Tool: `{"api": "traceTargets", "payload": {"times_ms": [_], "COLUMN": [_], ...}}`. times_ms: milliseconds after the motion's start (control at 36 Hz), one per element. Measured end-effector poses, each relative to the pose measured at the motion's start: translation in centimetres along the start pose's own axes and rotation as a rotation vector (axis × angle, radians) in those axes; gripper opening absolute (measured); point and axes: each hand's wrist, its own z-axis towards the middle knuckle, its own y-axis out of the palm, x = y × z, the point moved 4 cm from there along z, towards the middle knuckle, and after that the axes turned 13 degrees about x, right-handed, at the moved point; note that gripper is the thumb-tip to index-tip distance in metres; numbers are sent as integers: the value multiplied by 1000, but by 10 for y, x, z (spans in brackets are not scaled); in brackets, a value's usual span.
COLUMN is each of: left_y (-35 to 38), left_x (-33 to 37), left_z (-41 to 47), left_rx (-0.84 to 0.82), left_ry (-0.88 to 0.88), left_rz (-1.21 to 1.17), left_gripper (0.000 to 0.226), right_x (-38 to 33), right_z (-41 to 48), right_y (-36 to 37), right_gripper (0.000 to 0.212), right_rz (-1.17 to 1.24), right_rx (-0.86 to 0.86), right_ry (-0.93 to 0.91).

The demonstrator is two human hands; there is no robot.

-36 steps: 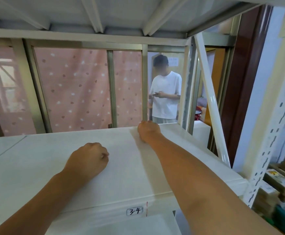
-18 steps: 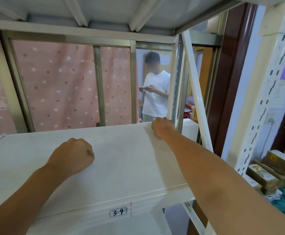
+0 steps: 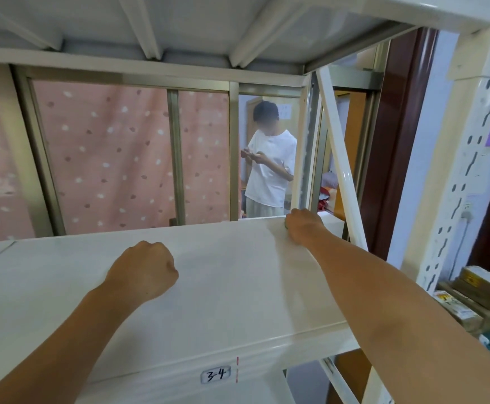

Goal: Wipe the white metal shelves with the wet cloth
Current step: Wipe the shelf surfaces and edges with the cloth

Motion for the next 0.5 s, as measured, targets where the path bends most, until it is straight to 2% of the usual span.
{"api": "traceTargets", "payload": {"times_ms": [194, 389, 472, 500], "left_y": [-1, -2, -2, -3], "left_x": [2, 1, 1, 3], "left_z": [-2, -1, -2, -3], "left_rx": [33, 44, 31, 36], "left_ry": [17, 23, 50, 49], "left_rz": [-6, -32, -9, -7], "left_gripper": [26, 33, 26, 25], "right_x": [7, 12, 23, 24], "right_z": [2, -2, -8, -6], "right_y": [1, -3, 9, 12], "right_gripper": [40, 40, 40, 39], "right_rz": [-99, -70, -123, -208], "right_rx": [-13, -18, -87, -125], "right_ry": [-9, 12, 28, -45]}}
